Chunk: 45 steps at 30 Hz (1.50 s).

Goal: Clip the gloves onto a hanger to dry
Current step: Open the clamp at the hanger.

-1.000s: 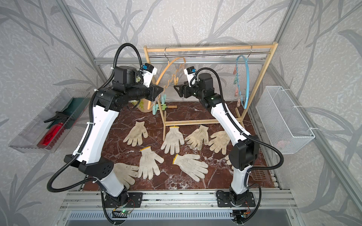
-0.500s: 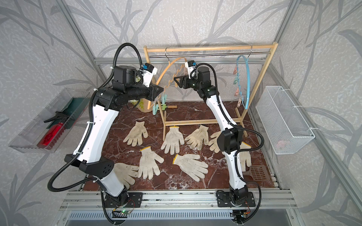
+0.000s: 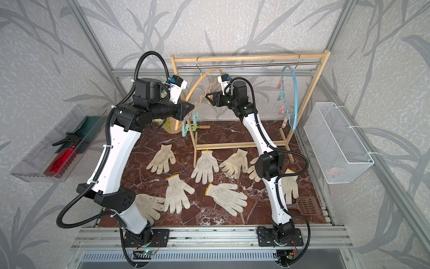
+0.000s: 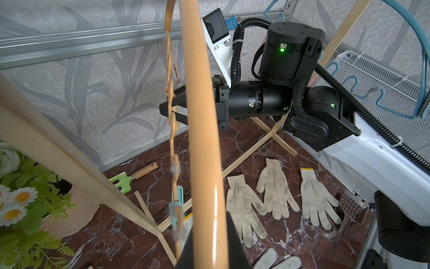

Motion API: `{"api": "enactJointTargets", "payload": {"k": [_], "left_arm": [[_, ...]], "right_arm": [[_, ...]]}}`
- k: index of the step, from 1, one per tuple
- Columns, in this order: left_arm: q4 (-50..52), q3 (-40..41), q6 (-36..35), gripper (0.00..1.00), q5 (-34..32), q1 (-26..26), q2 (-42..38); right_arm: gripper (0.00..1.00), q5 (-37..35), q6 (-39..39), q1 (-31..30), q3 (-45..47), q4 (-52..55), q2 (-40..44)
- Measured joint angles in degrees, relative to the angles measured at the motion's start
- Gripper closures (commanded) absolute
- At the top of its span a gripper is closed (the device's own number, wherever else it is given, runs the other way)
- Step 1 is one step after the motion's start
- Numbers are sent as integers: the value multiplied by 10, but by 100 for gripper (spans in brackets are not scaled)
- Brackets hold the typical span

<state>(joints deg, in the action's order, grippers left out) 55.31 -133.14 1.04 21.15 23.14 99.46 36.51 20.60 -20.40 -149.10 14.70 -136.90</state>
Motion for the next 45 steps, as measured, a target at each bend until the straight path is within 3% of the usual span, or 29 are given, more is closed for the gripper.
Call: {"api": "enactJointTargets", "payload": {"k": [9,16,20,23,32,38,40,45], "left_arm": [[0,0,0,97,1,0,0],[0,0,0,97,2,0,0],[0,0,0,97,2,0,0],[0,0,0,97,2,0,0],[0,0,-2,97,2,0,1],[0,0,-5,88,-1,0,1],[1,0,-5,73,-2,0,1],[4,7,-5,59,-12,0,-4]], "right_arm": [[50,12,10,1,0,-19,-1],[50,20,19,1,0,-33,-1],[64,24,23,1,0,-40,-1],[62,28,24,1,0,-42,-1],[81,39,28,1,-1,-50,-1],[84,43,28,1,-1,-54,-1],[84,44,28,1,-1,-54,-1],[84,42,28,2,-1,-54,-1]]}}
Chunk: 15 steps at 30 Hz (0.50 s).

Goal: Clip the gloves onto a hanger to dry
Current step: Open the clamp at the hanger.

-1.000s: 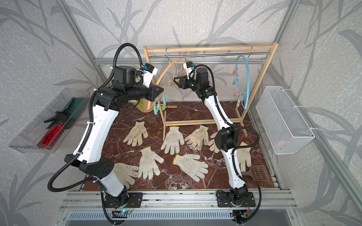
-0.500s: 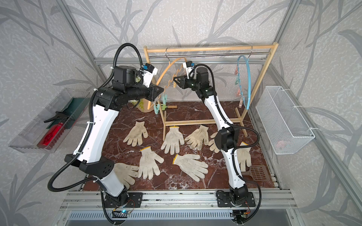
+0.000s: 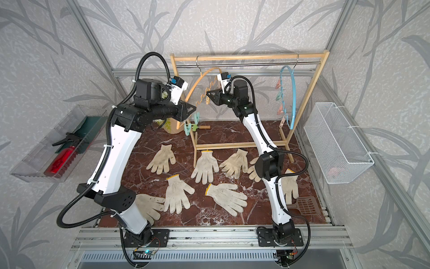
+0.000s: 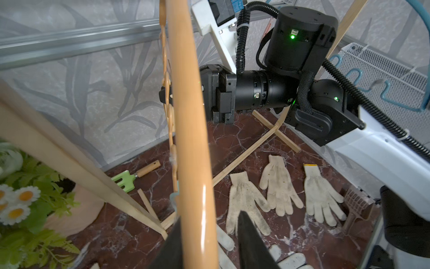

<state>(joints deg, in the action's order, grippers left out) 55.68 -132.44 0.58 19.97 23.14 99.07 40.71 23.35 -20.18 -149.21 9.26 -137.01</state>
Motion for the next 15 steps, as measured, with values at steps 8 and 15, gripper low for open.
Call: {"api": "enactJointTargets", "payload": {"k": [8,15], "left_arm": [[-54,207,29,54,-67,0,-149],[-100,419,84,58,-153,0,-316]], "right_arm": [[82,-2,-7,0,20,-10,5],[82,-17,-14,0,55,-17,30]]}}
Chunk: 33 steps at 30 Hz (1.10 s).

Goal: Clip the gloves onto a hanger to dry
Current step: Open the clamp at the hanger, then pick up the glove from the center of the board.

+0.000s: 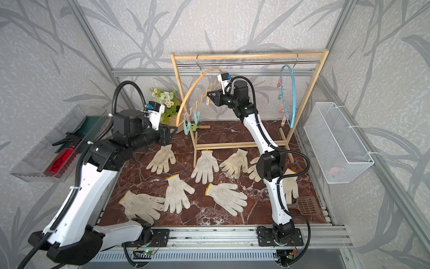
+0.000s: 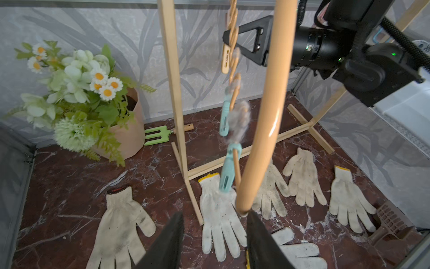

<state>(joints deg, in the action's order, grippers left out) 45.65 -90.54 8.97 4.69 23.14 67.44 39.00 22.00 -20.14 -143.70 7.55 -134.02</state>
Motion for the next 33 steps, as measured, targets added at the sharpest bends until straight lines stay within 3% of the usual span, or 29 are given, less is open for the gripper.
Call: {"api": "enactJointTargets", "payload": {"k": [7,14,21,33], "left_arm": [[-61,206,92,65,-31,1,-70],[-162,376,187,67,-31,54,-3],[-265,380,225,69,-37,101,143],[-329,268,236,69,-51,114,369]], "right_arm": [[82,-17,0,0,15,-11,6],[81,-28,0,0,62,-31,35],[81,-39,-2,1,86,-41,48],[81,-45,-2,12,109,-60,61]]}}
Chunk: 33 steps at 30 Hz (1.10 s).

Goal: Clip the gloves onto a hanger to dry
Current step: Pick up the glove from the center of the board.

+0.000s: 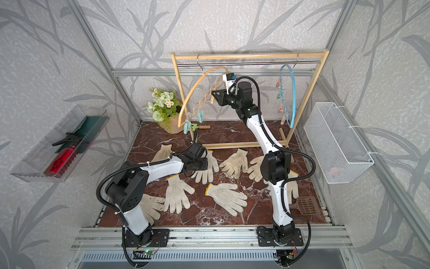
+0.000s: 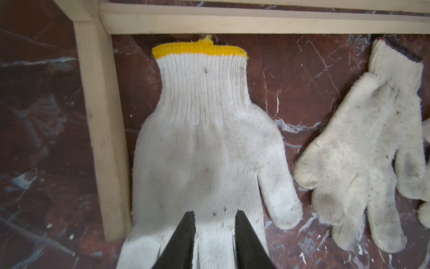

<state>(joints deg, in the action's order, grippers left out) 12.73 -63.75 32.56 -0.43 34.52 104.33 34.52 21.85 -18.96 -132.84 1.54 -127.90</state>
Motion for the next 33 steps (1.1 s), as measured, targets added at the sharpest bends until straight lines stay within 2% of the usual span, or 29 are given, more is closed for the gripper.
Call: {"api": "enactJointTargets", "payload": {"k": [5,9,16,19,21,23,27,28,33], "left_arm": [[8,-43,-7,69,-28,0,43],[28,-72,-15,63,-45,0,72],[91,-137,-21,55,-49,0,114],[105,-147,-21,55,-49,0,120],[117,-158,-21,59,-50,2,127],[130,-168,-21,66,-54,3,134],[151,-181,-19,96,-73,4,143],[153,-182,-20,100,-78,4,143],[137,-170,-20,100,-92,11,136]], "right_arm": [[81,0,2,1,3,-1,3],[81,0,7,1,7,-5,4],[81,0,7,1,7,-5,4],[81,0,9,1,7,-5,4],[81,0,9,1,7,-6,4],[81,0,9,1,7,-7,4],[81,0,10,1,11,-13,5],[81,0,11,1,15,-17,5],[81,5,17,1,37,-37,11]]}}
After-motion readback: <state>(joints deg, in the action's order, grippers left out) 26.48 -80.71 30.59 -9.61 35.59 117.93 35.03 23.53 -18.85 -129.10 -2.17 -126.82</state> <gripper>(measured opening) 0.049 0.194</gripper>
